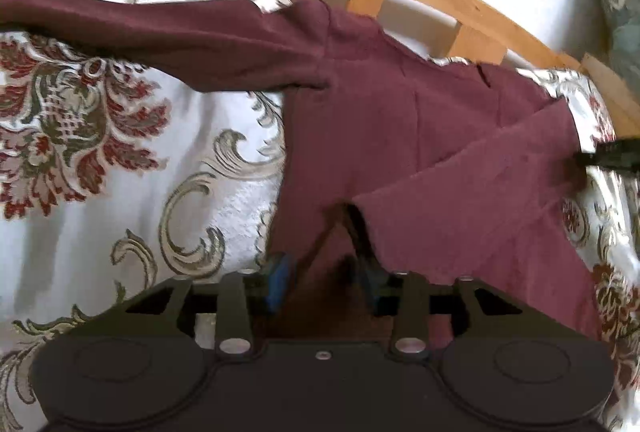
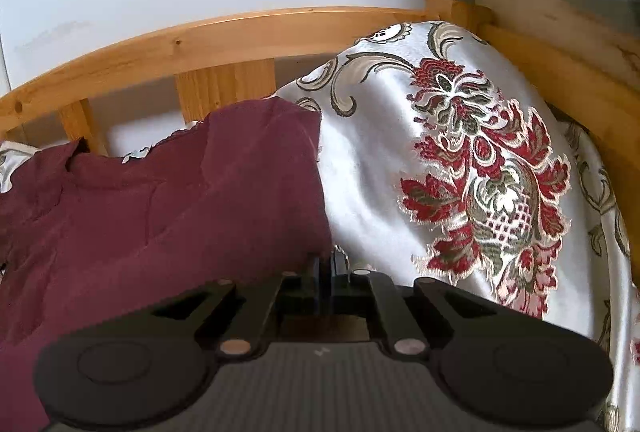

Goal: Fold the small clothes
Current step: 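Lay the sleeve on the shirt body and open the right gripper, then grasp the other sleeve with the left gripper and fold it across the body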

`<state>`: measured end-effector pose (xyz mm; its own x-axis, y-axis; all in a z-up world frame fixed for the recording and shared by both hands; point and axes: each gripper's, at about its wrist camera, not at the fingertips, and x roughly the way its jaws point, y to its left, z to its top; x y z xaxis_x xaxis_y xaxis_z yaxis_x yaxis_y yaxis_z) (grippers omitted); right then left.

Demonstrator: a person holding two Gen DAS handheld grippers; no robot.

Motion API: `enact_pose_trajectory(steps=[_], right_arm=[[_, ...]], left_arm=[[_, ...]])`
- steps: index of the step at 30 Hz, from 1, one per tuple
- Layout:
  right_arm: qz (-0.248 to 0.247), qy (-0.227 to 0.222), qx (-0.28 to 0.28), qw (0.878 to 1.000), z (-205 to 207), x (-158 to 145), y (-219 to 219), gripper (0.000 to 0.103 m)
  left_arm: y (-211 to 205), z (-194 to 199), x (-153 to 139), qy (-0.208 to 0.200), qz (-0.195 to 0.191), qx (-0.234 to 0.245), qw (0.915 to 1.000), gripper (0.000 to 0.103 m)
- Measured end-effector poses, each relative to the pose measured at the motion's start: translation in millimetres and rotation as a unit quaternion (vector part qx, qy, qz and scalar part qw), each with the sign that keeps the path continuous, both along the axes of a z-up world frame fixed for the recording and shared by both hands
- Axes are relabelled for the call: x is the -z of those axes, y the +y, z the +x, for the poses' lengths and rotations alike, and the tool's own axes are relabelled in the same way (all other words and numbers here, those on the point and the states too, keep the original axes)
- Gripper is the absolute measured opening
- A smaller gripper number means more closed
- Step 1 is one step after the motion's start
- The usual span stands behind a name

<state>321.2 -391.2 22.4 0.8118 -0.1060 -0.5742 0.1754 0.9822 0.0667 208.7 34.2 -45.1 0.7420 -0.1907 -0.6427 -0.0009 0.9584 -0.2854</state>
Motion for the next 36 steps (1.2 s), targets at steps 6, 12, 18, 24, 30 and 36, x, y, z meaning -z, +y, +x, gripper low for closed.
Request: enact_pose_trajectory(steps=[6, 12, 18, 24, 30, 36], right_arm=[[-0.005, -0.031, -0.004, 1.000, -34, -4, 17, 0.057], [-0.003, -0.074, -0.056, 0.996, -90, -6, 57, 0.091], [-0.002, -0.081, -0.127, 0.989, -117, 0, 103, 0.097], [-0.020, -0.082, -0.184, 0.979, -120, -3, 139, 0.097], [-0.011, -0.086, -0.199, 0.976, -121, -7, 144, 0.099], [-0.003, -0.087, -0.199, 0.976, -128, -4, 131, 0.100]], left_arm=[[26, -3, -23, -0.042, 0.000, -0.060, 0.9973, 0.079], [81, -9, -67, -0.093, 0.042, -0.125, 0.9869, 0.086], [154, -14, -110, -0.110, 0.155, -0.156, 0.9694, 0.086], [195, 22, -129, -0.082, 0.229, -0.086, 0.9662, 0.085], [215, 66, -126, 0.022, 0.192, 0.038, 0.9804, 0.065], [206, 82, -129, 0.092, 0.240, 0.067, 0.9642, 0.011]])
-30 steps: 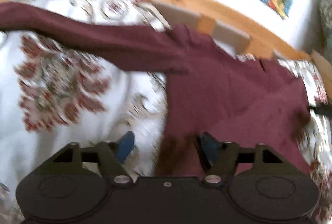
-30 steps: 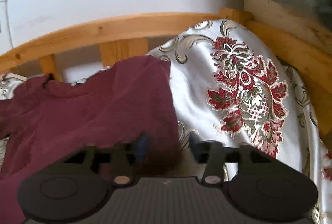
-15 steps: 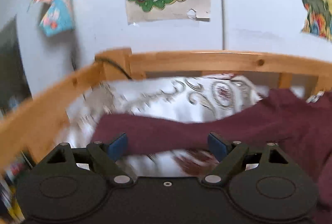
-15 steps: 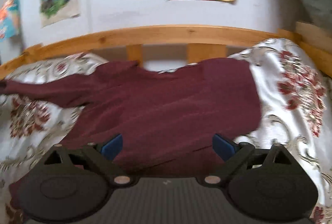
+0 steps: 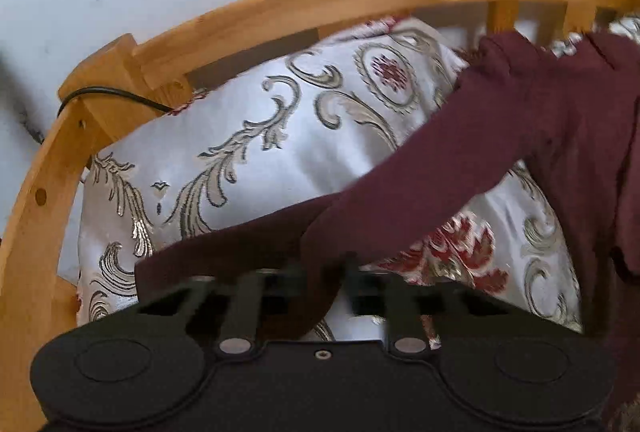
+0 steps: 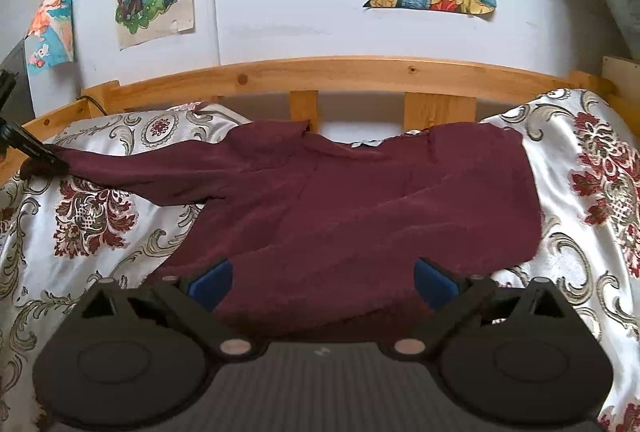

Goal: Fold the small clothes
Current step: 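Grasp the other sleeve with the left gripper and fold it across the body, then lower the held sleeve onto the shirt and open the left gripper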

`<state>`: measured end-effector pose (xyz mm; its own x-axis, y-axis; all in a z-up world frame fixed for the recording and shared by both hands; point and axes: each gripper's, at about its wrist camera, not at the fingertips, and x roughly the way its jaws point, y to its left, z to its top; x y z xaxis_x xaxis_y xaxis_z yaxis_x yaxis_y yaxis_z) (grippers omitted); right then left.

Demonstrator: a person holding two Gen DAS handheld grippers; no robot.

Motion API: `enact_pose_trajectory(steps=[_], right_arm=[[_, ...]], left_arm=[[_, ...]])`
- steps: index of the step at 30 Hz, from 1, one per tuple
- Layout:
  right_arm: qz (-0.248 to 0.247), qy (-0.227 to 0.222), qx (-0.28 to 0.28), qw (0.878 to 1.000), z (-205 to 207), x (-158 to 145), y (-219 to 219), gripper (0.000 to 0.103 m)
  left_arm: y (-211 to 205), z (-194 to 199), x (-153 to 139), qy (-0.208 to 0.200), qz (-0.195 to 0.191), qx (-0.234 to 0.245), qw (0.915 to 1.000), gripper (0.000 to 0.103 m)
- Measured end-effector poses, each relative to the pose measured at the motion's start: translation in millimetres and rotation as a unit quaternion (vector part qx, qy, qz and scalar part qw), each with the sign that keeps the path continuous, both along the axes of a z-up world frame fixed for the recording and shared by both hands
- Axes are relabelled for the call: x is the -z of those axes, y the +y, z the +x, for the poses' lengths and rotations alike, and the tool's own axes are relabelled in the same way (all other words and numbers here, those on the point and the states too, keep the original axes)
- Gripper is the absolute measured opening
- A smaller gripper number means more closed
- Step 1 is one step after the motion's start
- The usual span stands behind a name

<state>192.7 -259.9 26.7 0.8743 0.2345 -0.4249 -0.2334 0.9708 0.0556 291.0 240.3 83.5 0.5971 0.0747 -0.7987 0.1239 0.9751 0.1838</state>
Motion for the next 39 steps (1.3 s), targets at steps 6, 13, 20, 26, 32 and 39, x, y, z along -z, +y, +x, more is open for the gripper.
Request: enact_pose_trajectory(steps=[6, 13, 20, 26, 32, 39], right_arm=[[0.021, 0.002, 0.002, 1.000, -6, 0, -14, 0.101], [0.072, 0.013, -0.045, 0.996, -20, -5, -26, 0.101], [0.145, 0.040, -0.150, 0.977, -43, -3, -32, 0.101], [0.165, 0.065, -0.176, 0.968, -56, 3, -44, 0.102], [0.187, 0.099, -0.166, 0.963, -60, 19, -58, 0.102], [0.213, 0.131, -0.123, 0.960, -51, 43, -60, 0.102]], left_arm=[[-29, 0, -33, 0.049, -0.027, -0.041, 0.9976, 0.007], [-106, -16, -88, 0.070, -0.103, 0.027, 0.9919, 0.007], [-212, -25, -91, 0.096, -0.119, 0.123, 0.9806, 0.007], [-286, -10, -59, 0.125, -0.155, 0.145, 0.9691, 0.007], [-337, 18, -11, 0.127, -0.165, 0.128, 0.9696, 0.009], [-370, 31, 36, 0.142, -0.167, 0.139, 0.9657, 0.025]])
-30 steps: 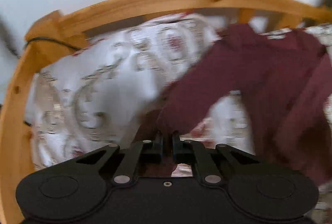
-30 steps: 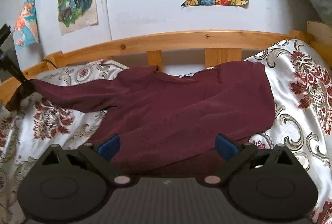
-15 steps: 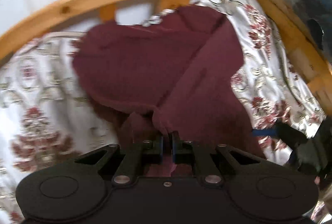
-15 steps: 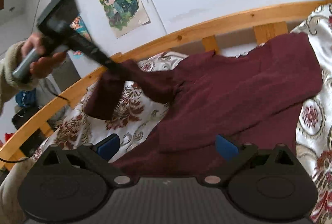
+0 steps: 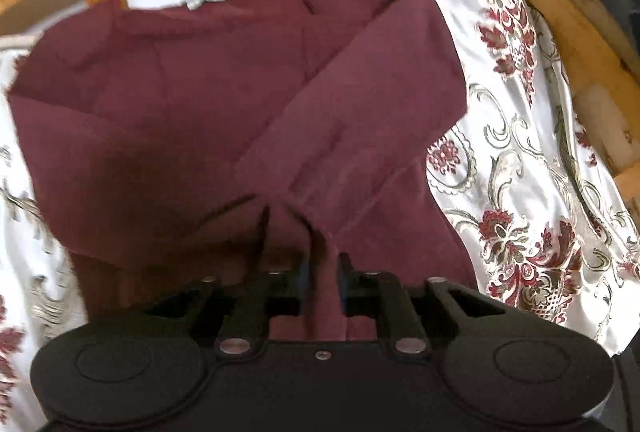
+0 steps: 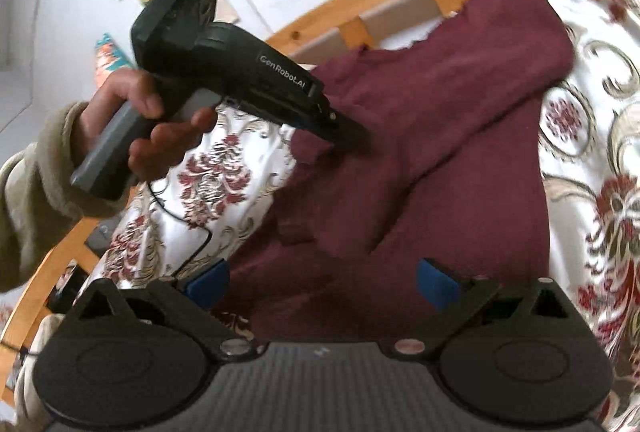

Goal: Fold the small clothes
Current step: 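Lower the held sleeve onto the shirt and open the left gripper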

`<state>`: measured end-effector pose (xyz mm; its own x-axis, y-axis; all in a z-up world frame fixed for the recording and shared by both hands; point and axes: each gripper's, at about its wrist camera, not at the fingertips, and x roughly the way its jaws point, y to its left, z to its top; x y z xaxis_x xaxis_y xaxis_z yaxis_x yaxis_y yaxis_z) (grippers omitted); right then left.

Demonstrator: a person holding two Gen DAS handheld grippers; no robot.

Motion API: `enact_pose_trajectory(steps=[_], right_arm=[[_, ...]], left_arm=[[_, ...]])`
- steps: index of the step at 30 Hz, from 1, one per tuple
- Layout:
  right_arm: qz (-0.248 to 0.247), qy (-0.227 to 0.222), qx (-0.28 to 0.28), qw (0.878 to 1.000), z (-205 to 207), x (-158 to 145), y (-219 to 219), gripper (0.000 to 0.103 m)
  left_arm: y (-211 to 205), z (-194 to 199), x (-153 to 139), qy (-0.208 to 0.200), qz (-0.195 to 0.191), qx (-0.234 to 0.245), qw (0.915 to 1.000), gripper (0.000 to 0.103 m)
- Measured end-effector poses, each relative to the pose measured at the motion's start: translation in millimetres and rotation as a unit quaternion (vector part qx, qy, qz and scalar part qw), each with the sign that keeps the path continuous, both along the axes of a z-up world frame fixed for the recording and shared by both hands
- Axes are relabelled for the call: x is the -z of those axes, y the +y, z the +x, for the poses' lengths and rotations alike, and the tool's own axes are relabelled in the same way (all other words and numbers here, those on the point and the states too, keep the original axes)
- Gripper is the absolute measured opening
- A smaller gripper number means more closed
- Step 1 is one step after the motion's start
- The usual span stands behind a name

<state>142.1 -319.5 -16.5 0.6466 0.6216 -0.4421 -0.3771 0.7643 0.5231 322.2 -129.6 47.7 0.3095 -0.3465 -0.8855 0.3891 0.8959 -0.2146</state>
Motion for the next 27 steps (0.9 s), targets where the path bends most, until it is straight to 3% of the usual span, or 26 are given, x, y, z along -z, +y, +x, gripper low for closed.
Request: enact_pose_trajectory(steps=[6, 9, 17, 18, 21, 24, 27], right_arm=[[-0.006, 0.025, 0.038, 0.999, 14, 13, 4, 0.095], [-0.025, 0.033, 0.055, 0.998, 26, 14, 12, 0.078], [-0.060, 0.066, 0.065, 0.994, 63, 28, 46, 0.059], [-0.063, 0.075, 0.065, 0.993, 68, 31, 49, 0.051], [-0.076, 0.084, 0.056, 0.992, 77, 35, 52, 0.020], [-0.080, 0.065, 0.043, 0.994, 74, 28, 51, 0.007], [-0.085, 0.034, 0.027, 0.995, 60, 7, 42, 0.006]], left_arm=[[20, -13, -2, -0.025, -0.015, -0.007, 0.9996, 0.052], [49, -20, -6, -0.047, -0.011, -0.028, 0.9984, 0.053], [135, -19, 13, -0.054, -0.001, -0.146, 0.9879, 0.051], [143, -16, 17, -0.055, -0.004, -0.159, 0.9858, 0.050], [164, -5, 27, -0.045, -0.048, -0.199, 0.9777, 0.049], [179, 6, 38, -0.026, -0.103, -0.237, 0.9656, 0.049], [183, 14, 46, -0.014, -0.137, -0.260, 0.9557, 0.049]])
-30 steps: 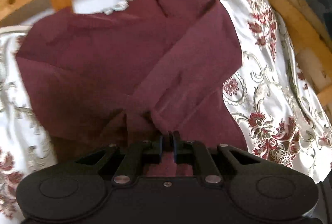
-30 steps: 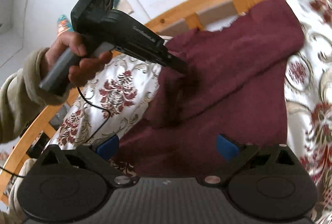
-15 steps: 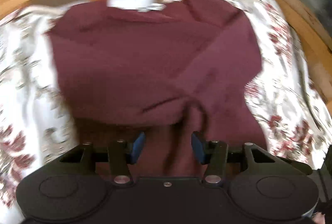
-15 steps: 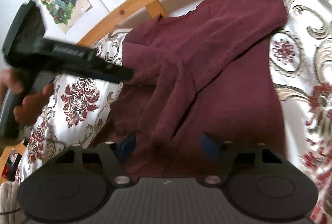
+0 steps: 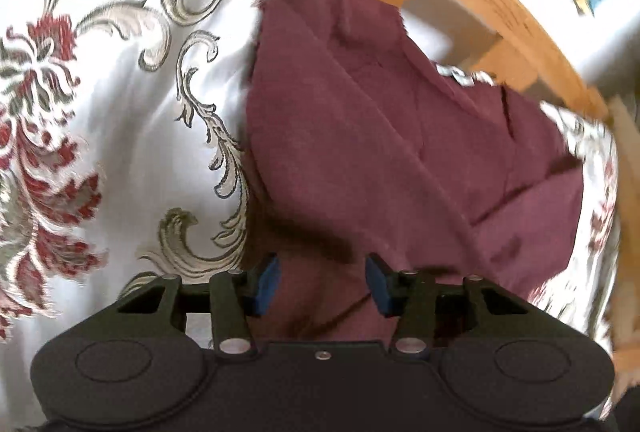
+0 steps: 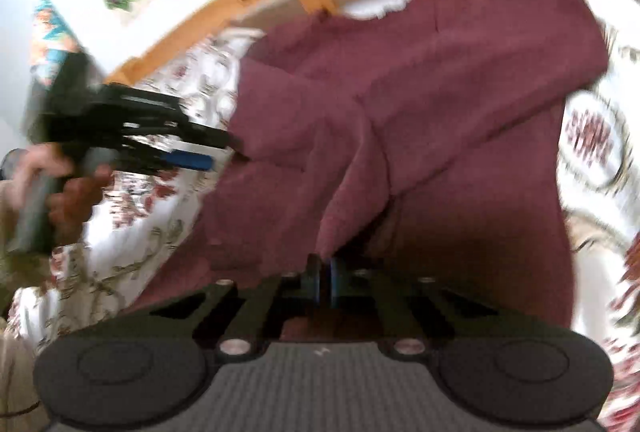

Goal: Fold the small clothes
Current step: 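Lower the held sleeve onto the shirt and open the left gripper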

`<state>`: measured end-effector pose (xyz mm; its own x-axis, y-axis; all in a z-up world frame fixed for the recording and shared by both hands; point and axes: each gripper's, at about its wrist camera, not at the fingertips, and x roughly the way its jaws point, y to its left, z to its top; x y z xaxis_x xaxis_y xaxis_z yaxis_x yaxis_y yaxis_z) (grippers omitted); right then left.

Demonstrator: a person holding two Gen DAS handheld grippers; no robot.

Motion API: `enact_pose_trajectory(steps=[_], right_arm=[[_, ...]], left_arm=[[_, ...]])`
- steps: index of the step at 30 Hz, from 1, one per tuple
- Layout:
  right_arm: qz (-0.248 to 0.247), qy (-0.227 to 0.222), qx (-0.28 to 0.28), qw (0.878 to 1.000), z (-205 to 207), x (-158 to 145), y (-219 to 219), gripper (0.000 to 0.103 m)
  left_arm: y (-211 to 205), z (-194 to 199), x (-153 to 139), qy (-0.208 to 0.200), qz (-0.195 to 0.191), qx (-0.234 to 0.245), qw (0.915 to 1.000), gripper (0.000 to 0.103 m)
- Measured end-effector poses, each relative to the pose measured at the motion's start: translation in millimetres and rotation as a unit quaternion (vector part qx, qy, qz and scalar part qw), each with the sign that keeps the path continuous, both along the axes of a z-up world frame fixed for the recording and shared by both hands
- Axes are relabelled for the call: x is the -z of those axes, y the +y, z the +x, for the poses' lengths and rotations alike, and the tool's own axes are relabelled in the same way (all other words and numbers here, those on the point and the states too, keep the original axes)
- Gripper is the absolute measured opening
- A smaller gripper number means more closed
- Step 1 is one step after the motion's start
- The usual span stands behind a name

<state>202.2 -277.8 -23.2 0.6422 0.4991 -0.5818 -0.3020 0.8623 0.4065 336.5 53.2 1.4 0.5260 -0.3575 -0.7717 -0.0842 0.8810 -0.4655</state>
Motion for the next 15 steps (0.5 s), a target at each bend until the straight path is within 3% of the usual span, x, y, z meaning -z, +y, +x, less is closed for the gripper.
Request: enact_pose_trajectory(steps=[2, 4, 6, 7, 10, 14, 15], right_arm=[[-0.008, -0.017, -0.012, 1.000, -12, -15, -11, 0.006], [-0.046, -0.019, -0.015, 0.999, -16, -22, -21, 0.006], [-0.084, -0.006, -0.009, 0.996, -13, -21, -30, 0.006], [-0.089, 0.001, -0.003, 0.996, -11, -18, -35, 0.007], [-0.102, 0.002, 0.020, 0.995, -8, -8, -42, 0.010], [-0.105, -0.002, 0.039, 0.994, -12, 1, -45, 0.016], [-0.104, -0.003, 0.043, 0.994, -14, 2, -45, 0.025]], left_arm=[[1, 6, 5, 0.000, -0.008, -0.006, 1.0000, 0.049], [0, 11, 10, 0.003, 0.005, -0.006, 1.0000, 0.039], [-3, 16, 16, 0.004, 0.027, -0.002, 0.9996, 0.010], [-4, 17, 18, 0.005, 0.041, -0.004, 0.9991, 0.008], [-5, 18, 19, -0.003, 0.060, -0.008, 0.9981, 0.008], [-1, 17, 5, -0.041, 0.104, -0.009, 0.9937, 0.024], [0, 18, 0, -0.060, 0.119, -0.009, 0.9911, 0.031]])
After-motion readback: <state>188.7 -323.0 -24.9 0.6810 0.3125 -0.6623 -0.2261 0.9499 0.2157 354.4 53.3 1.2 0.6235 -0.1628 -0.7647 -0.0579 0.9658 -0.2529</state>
